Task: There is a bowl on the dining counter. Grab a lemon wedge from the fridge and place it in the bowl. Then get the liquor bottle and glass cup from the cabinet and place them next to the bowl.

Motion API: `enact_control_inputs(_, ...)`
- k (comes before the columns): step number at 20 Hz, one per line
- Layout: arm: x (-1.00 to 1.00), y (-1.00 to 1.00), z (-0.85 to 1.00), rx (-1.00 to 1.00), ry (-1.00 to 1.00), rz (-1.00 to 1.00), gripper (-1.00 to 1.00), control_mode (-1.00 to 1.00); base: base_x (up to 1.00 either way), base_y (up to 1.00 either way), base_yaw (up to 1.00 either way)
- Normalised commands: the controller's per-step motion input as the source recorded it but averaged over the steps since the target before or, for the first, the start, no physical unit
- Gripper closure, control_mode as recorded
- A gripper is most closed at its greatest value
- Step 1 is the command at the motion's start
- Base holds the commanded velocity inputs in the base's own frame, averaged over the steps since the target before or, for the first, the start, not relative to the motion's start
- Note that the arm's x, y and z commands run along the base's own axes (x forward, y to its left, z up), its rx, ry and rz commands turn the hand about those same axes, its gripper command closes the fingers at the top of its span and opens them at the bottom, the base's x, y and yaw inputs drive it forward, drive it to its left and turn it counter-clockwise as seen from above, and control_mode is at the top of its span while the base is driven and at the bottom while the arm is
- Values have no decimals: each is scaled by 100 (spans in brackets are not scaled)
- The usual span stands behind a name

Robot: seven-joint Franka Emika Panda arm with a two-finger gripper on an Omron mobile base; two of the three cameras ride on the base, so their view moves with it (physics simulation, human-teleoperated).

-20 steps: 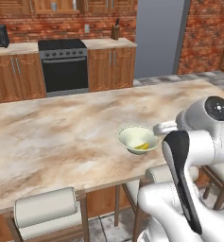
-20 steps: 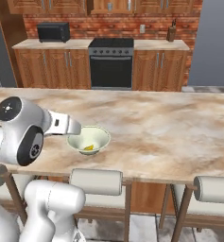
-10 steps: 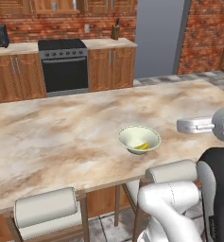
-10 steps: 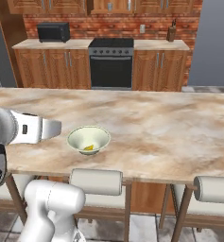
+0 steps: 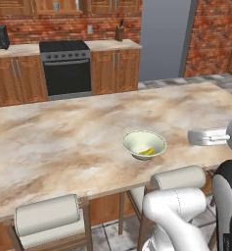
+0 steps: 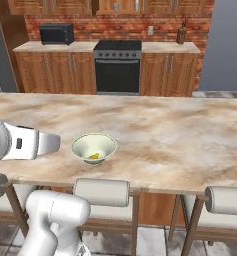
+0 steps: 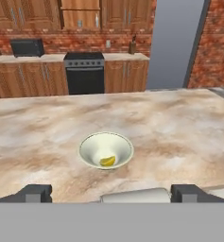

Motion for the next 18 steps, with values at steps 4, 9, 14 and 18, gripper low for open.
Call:
enact_control_inputs(4, -15, 0, -7, -2, -1, -1, -100, 100, -31, -8, -1)
enact_control_inputs(9, 0, 0, 0, 0, 0, 0, -100, 100, -79, -82, 0)
enact_control_inputs(14, 0, 0, 0, 0, 0, 0, -100, 100, -47, -100, 1)
enact_control_inputs(18, 0, 0, 0, 0, 0, 0, -100, 100, -27, -100, 6)
